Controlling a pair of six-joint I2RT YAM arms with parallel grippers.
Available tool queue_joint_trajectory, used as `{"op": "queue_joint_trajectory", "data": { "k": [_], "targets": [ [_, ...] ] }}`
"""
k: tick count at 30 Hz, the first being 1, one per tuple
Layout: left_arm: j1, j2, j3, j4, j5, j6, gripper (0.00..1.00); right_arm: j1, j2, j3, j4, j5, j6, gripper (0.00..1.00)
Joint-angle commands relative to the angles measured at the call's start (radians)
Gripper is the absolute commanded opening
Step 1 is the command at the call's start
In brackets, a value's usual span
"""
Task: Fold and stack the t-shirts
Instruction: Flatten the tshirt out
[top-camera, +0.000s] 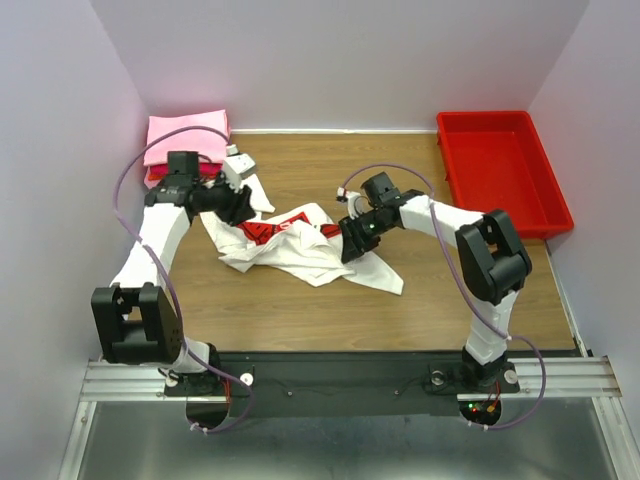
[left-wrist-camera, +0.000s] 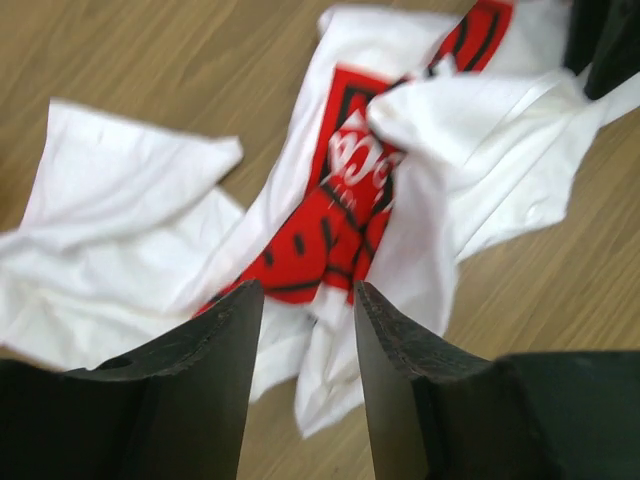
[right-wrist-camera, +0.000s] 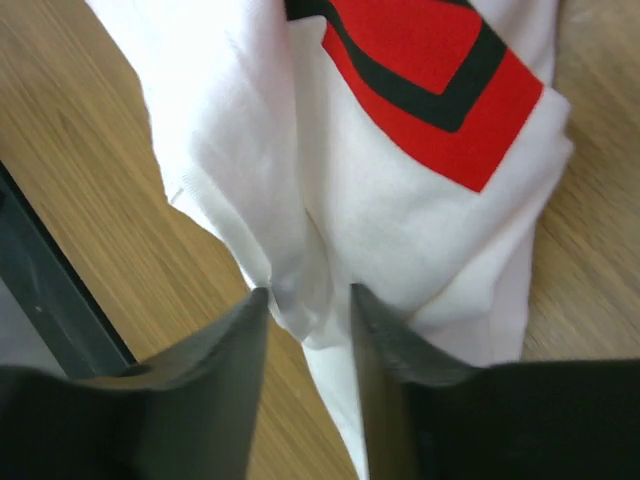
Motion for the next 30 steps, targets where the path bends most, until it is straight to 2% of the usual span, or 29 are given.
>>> {"op": "queue_joint_trajectory", "data": {
  "k": [1, 2, 9, 12, 13, 14, 17, 18, 19, 20, 21, 23, 25, 30],
  "targets": [
    [-0.116, -0.036, -0.04, 0.149, -0.009, -0.187, 0.53, -0.006, -0.15, 0.067, 0.001, 0.073, -0.035, 0.52],
    [-0.139, -0.029, -0.051, 0.166, -0.015, -0.195, 0.54, -0.005, -0.162, 0.078, 0.005, 0.084, -0.041, 0.55],
    [-0.201, 0.068, -0.092, 0.267, -0.052, -0.31, 0.54, 0.107, -0.165, 0.169, 0.014, 0.346, -0.161, 0.57],
    [-0.202, 0.112, -0.103, 0.28, -0.073, -0.31, 0.55, 0.194, -0.142, 0.175, 0.06, 0.458, -0.214, 0.6],
    [-0.202, 0.122, -0.102, 0.277, -0.073, -0.307, 0.58, 0.21, -0.136, 0.173, 0.074, 0.507, -0.228, 0.6],
    [-0.204, 0.138, -0.103, 0.277, -0.078, -0.302, 0.61, 0.221, -0.125, 0.173, 0.085, 0.524, -0.253, 0.61],
    [-0.204, 0.166, -0.105, 0.272, -0.105, -0.297, 0.61, 0.26, -0.116, 0.158, 0.132, 0.561, -0.32, 0.61],
    [-0.202, 0.183, -0.105, 0.275, -0.113, -0.299, 0.57, 0.268, -0.115, 0.132, 0.148, 0.569, -0.34, 0.61],
    [-0.196, 0.191, -0.106, 0.277, -0.119, -0.305, 0.48, 0.29, -0.113, 0.118, 0.178, 0.577, -0.36, 0.61],
    [-0.189, 0.201, -0.106, 0.278, -0.115, -0.307, 0.42, 0.299, -0.111, 0.104, 0.195, 0.589, -0.397, 0.62],
    [-0.183, 0.221, -0.102, 0.275, -0.112, -0.308, 0.31, 0.316, -0.113, 0.071, 0.232, 0.595, -0.418, 0.62],
    [-0.161, 0.255, -0.092, 0.269, -0.087, -0.316, 0.23, 0.337, -0.113, 0.035, 0.273, 0.633, -0.475, 0.62],
    [-0.153, 0.283, -0.071, 0.257, -0.07, -0.317, 0.19, 0.371, -0.108, -0.014, 0.37, 0.685, -0.535, 0.62],
    [-0.15, 0.317, -0.056, 0.24, -0.059, -0.308, 0.19, 0.403, -0.084, -0.091, 0.501, 0.781, -0.619, 0.61]
  ]
}}
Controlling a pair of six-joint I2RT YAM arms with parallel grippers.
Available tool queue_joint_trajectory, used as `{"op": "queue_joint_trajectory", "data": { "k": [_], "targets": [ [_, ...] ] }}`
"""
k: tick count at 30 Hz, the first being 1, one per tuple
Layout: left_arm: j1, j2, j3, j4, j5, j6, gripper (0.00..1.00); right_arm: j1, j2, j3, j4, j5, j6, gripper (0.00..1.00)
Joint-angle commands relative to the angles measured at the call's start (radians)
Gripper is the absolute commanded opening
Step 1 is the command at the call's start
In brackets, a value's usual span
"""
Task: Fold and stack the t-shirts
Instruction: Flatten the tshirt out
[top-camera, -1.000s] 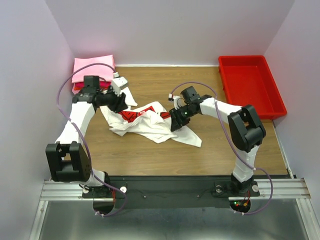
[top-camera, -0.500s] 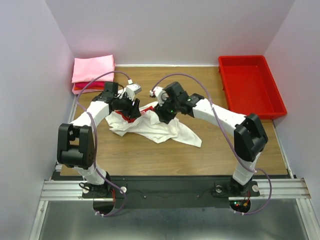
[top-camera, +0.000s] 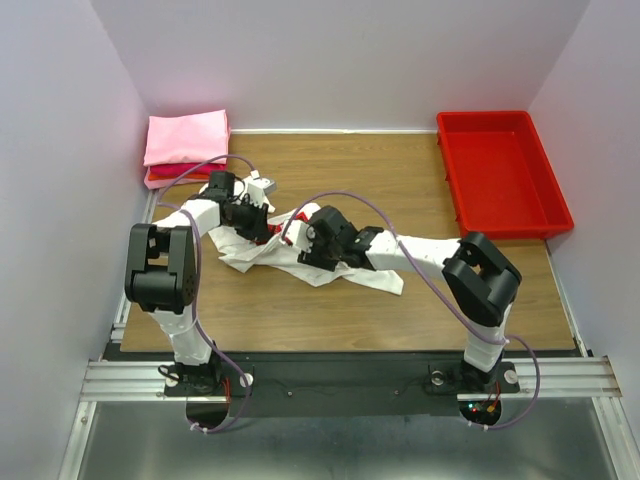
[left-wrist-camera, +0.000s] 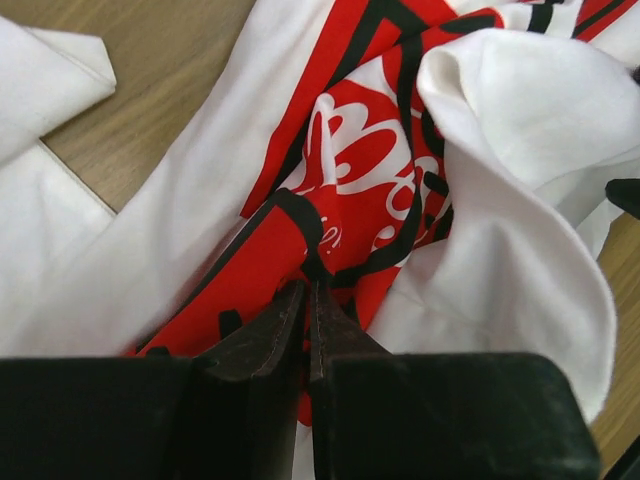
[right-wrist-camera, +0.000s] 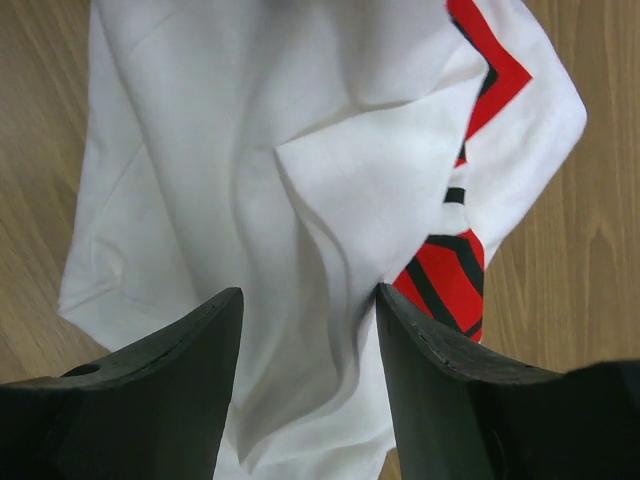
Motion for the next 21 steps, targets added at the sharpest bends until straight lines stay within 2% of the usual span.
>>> {"op": "queue_joint_trajectory", "data": {
  "k": [1, 7, 21],
  "targets": [
    [0.003, 0.0, 0.047, -0.015, 0.034, 0.003, 0.19, 0.038, 0.02, -0.03, 0.238, 0.127, -0.114, 0.6],
    [0.035, 0.009, 0.041, -0.028, 0.034, 0.018, 0.19, 0.043, 0.023, -0.037, 0.328, 0.237, -0.065, 0.57],
    [0.048, -0.023, 0.059, -0.065, 0.039, 0.04, 0.22, 0.032, -0.018, -0.02, 0.277, 0.182, -0.015, 0.56]
  ]
}}
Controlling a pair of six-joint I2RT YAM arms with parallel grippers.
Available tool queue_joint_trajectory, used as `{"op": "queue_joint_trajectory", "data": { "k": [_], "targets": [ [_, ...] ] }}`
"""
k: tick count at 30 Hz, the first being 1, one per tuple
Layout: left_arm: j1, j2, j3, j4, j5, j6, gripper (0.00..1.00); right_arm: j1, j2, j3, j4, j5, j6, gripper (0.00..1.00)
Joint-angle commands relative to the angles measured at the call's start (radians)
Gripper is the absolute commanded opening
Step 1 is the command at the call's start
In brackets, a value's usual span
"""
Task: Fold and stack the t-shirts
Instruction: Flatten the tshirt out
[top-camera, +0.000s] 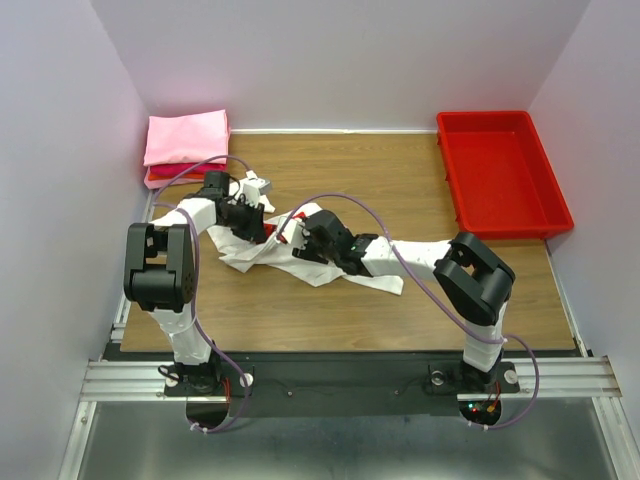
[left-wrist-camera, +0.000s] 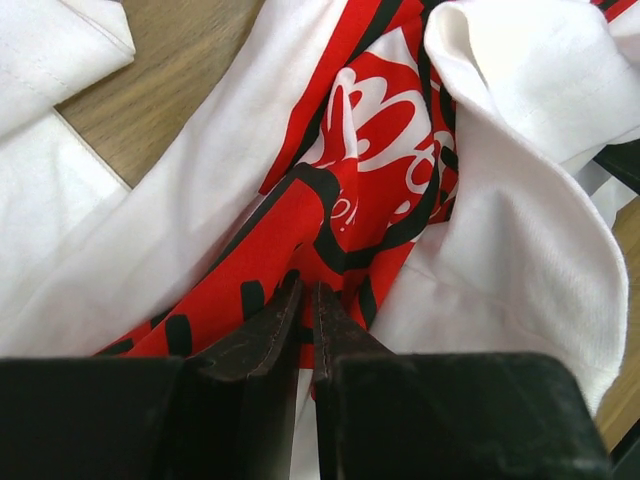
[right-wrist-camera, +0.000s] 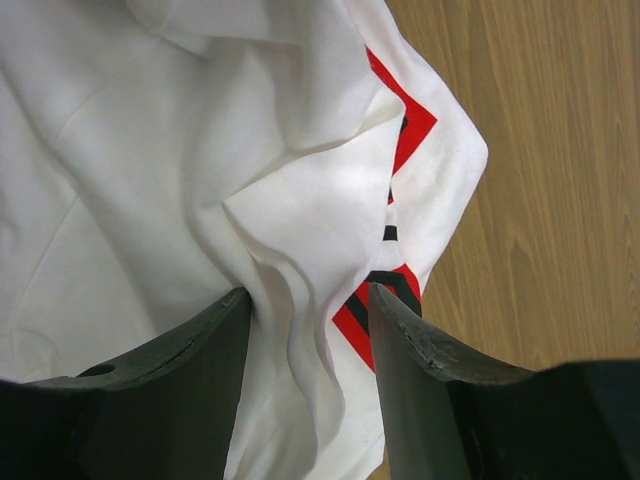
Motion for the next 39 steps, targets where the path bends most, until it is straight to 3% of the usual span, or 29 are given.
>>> {"op": "queue_joint_trajectory", "data": {
  "k": [1, 3, 6, 9, 19, 22, 25, 29, 32, 39],
  "targets": [
    [0.008, -0.043, 0.054, -0.032, 0.026, 0.025, 0.23, -0.016, -0.061, 0.046, 0.014, -0.038, 0.054, 0.56],
    [0.008, -0.046, 0.067, -0.055, 0.042, 0.034, 0.25, -0.03, -0.065, 0.087, -0.036, -0.084, 0.085, 0.55],
    [0.008, -0.06, 0.093, -0.084, 0.078, 0.043, 0.42, -0.057, -0.069, 0.112, -0.091, -0.137, 0.102, 0.55],
    [0.008, -0.086, 0.096, -0.101, 0.115, 0.049, 0.5, -0.062, -0.075, 0.106, -0.115, -0.17, 0.092, 0.55],
    [-0.009, -0.102, 0.062, -0.124, 0.183, 0.057, 0.57, -0.08, -0.054, 0.084, -0.116, -0.182, 0.042, 0.54],
    [-0.02, -0.108, 0.056, -0.124, 0.197, 0.058, 0.57, -0.085, -0.045, 0.086, -0.115, -0.182, 0.036, 0.45],
    [-0.018, -0.138, 0.044, -0.112, 0.212, 0.054, 0.54, -0.102, -0.034, 0.092, -0.113, -0.191, 0.051, 0.26],
    [0.011, -0.23, 0.001, 0.02, 0.215, -0.004, 0.46, -0.146, -0.042, 0.102, -0.116, -0.228, 0.143, 0.01],
    [0.031, -0.287, -0.016, 0.081, 0.246, -0.009, 0.45, -0.202, -0.048, 0.113, -0.121, -0.325, 0.238, 0.01],
    [0.008, -0.427, -0.134, 0.23, 0.214, 0.173, 0.6, -0.266, -0.037, 0.128, -0.142, -0.559, 0.404, 0.01]
  ]
}}
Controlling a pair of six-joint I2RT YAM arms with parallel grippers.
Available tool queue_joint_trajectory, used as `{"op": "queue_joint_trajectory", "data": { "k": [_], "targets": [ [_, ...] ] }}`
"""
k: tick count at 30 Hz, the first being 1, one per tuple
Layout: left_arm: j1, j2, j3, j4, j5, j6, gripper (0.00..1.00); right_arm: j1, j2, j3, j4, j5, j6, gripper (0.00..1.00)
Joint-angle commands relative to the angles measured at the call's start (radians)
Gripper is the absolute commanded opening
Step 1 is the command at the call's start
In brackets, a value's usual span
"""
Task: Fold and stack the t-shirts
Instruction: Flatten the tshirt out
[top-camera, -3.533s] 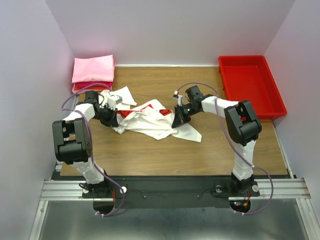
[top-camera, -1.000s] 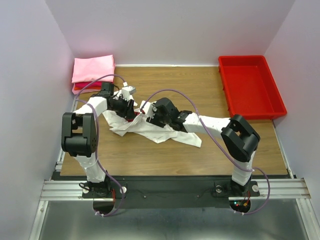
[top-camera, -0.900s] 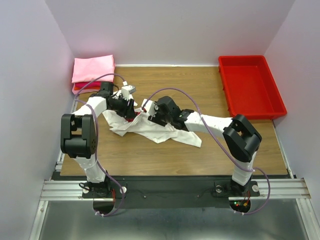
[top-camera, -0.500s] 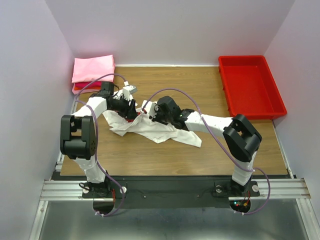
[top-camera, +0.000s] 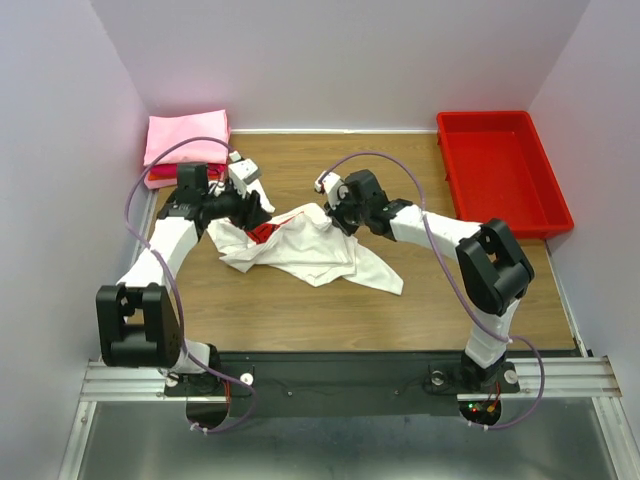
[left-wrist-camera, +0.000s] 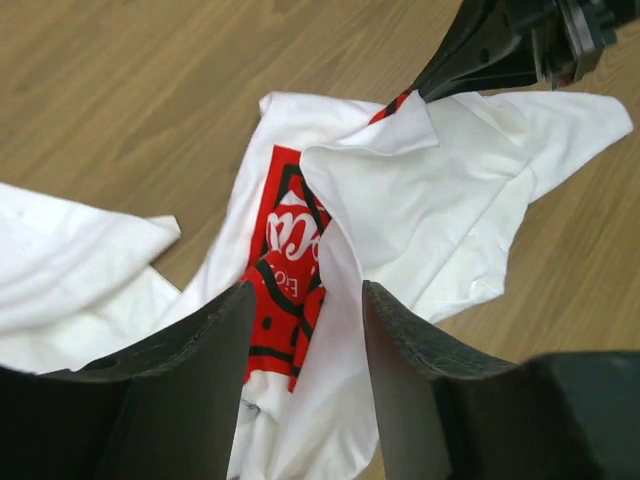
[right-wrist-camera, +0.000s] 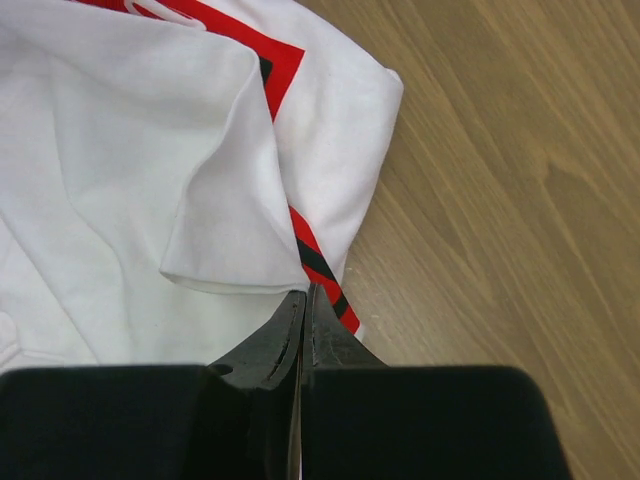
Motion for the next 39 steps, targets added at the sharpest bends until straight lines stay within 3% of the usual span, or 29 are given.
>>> {"op": "queue_joint_trajectory", "data": {
  "k": [1, 10, 14, 26, 33, 39],
  "targets": [
    [-0.023, -0.088, -0.097, 0.133, 0.025, 0.171, 0.61, -0.001, -0.003, 0.051, 0.002, -0.168, 0.127, 0.01],
    [-0.164, -0.07, -0.093, 0.135, -0.038, 0.764, 0.63, -0.021, 0.015, 0.071, 0.0, -0.228, 0.195, 0.01],
    [-0.278, -0.008, -0.067, 0.135, -0.148, 0.875, 0.63, -0.032, 0.028, 0.086, -0.003, -0.256, 0.221, 0.0],
    [-0.401, 0.134, -0.013, 0.138, -0.329, 0.914, 0.65, -0.063, 0.061, 0.135, -0.018, -0.317, 0.259, 0.01],
    [-0.427, 0.199, 0.027, 0.179, -0.373, 0.848, 0.57, -0.066, 0.069, 0.146, -0.021, -0.334, 0.265, 0.01],
    [-0.447, 0.21, 0.033, 0.169, -0.374, 0.851, 0.57, -0.069, 0.074, 0.155, -0.023, -0.336, 0.276, 0.01]
  ]
}}
